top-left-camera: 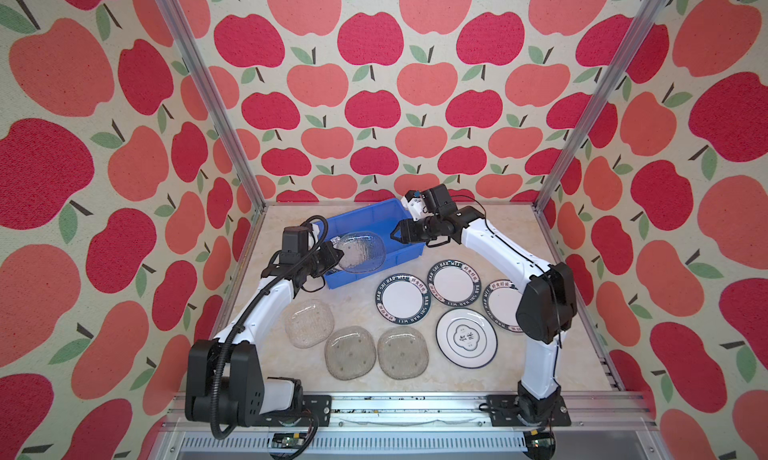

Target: Place the plates into the plastic bin on the countertop

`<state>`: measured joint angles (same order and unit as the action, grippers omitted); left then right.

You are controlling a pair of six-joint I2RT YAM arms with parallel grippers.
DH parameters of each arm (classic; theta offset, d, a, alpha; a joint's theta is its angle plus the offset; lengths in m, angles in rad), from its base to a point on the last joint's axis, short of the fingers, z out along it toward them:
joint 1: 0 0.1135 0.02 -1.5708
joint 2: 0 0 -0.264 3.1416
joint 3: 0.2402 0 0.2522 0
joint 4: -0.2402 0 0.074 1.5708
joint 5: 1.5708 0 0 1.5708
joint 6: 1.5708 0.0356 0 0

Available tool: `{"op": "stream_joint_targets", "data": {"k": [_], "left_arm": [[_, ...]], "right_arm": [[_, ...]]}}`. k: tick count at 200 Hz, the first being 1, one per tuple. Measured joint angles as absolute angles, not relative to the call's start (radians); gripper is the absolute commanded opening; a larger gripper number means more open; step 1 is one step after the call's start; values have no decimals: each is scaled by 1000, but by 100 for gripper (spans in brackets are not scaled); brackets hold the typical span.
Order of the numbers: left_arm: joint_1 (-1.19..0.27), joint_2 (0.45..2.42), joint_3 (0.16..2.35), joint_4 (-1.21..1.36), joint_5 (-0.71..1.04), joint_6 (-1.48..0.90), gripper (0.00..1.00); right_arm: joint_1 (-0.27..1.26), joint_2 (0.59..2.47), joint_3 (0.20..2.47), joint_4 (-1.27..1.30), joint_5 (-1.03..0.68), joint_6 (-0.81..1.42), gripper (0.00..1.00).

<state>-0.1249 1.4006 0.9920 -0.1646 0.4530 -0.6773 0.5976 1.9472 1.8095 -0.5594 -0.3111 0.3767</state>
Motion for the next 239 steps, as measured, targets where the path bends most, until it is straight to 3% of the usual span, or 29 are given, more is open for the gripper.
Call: {"op": "stream_joint_targets", "data": {"k": [48,89,150,239], "left_arm": [[-231,1783,1423,-184,278,-763,0],[-322,1986,1588,-271,144,-833,0],[-351,2049,1608,-343,67,-906,0],[-344,2164,1609,-294,94,-928,0]], "right_arm": [[526,1900,1810,-532,-274,392,56],[534,1898,1810,-532,-270,392,56],[516,1884,1805,-528,-272,392,56],[508,1880,1779,-514,-283,391,56]]}}
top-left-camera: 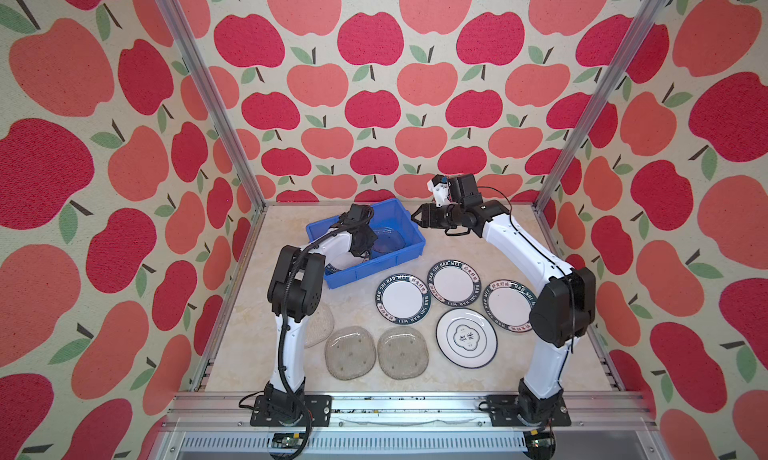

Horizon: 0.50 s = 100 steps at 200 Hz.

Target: Place the plates into the plastic bin on the countertop

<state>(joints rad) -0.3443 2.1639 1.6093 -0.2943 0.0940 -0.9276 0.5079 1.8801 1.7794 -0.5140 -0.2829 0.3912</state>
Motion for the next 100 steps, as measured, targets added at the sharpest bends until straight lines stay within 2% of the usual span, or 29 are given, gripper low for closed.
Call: {"op": "stream_joint_targets", "data": {"k": [100], "left_arm": [[-344,2245,1722,-300,141,-925,0]], "right_arm": [[508,1885,1782,-513,-290,392,56]]}}
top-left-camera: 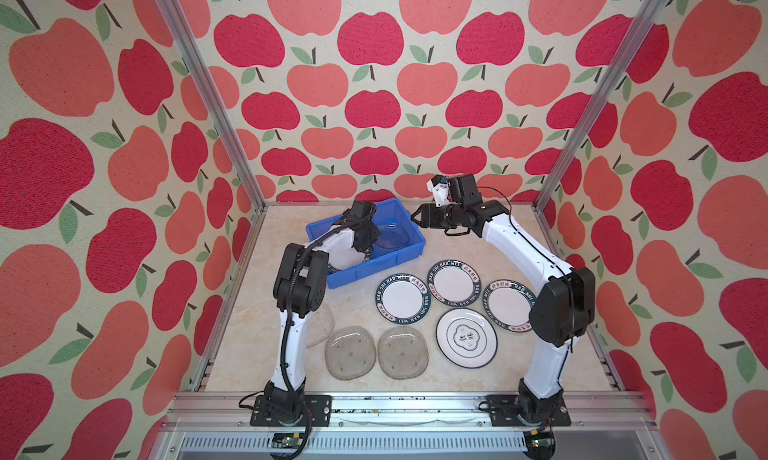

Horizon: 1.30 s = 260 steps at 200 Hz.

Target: Place the plates into the plastic bin on the countertop

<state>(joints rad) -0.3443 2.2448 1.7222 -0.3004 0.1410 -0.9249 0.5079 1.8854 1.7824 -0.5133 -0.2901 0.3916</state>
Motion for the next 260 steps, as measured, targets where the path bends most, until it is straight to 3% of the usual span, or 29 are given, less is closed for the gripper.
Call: {"op": "stream_joint_targets", "data": {"k": [24,47,125,152,218,260], "left_arm": [[-343,2260,1733,-304,150,-923,16],[-344,2260,1738,-307,159,-913,44],[-344,2247,1748,-307,172,-865,76],[-341,2227,1755,-313,173,-835,100],[-336,2108,1817,-371,177,-720,99],[-332,1745,1546,-408,280,-614,99]], "right_arm": [[508,1892,1794,-514,-294,392,56],[508,1896,1803,-513,-298,392,56],[508,1897,1836,-514,-305,392,56],[508,1897,1840,-514,-305,391,56],[521,1868,1783,-518,-305,365,51],[593,1699,1558,-621,-289,329,45]]}}
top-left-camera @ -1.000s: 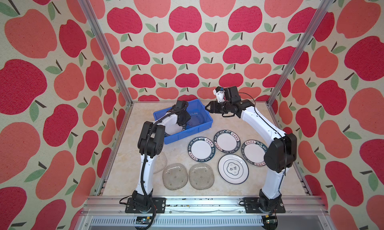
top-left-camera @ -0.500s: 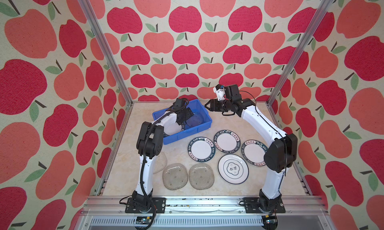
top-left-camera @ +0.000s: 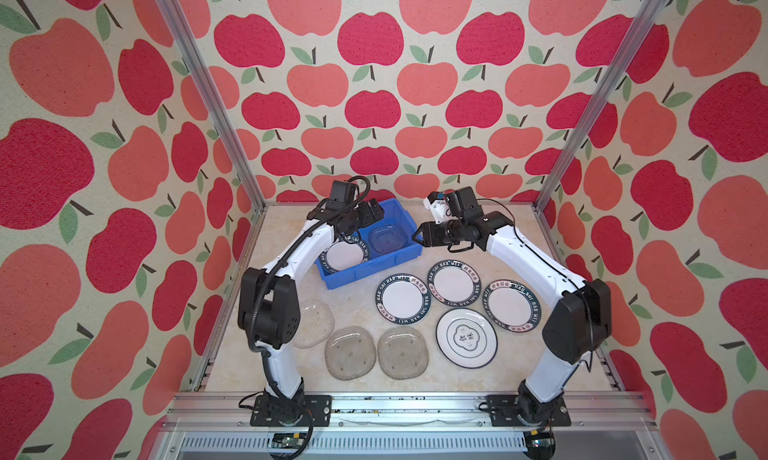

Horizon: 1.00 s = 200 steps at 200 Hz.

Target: Place the plates into the plastic bin on the countertop

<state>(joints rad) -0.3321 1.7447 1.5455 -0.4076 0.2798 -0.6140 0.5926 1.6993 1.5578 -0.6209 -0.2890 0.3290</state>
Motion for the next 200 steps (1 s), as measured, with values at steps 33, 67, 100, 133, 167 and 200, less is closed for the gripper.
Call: {"op": "stream_joint_targets", "data": {"k": [33,67,100,133,167,200], "left_arm": [[-405,1426,1326,-493,313,-564,100],[-522,1188,1122,-564,323,-573,99],[-605,1055,950,-580,295,-624,98],[-675,998,834,-554,256,-677,98],[-710,995,764,-501,217,-721,97],[-718,995,746,-459,194,-742,97]], "right_arm": [[745,1509,1370,-712,-278,334,40],[861,1401,1196,-760,-271,376,40],[910,1394,1053,-762,-260,419,44],[928,1394,948,-745,-255,440,45],[928,1398,913,-700,-250,444,44],[928,1444,912,-644,-252,444,41]]}}
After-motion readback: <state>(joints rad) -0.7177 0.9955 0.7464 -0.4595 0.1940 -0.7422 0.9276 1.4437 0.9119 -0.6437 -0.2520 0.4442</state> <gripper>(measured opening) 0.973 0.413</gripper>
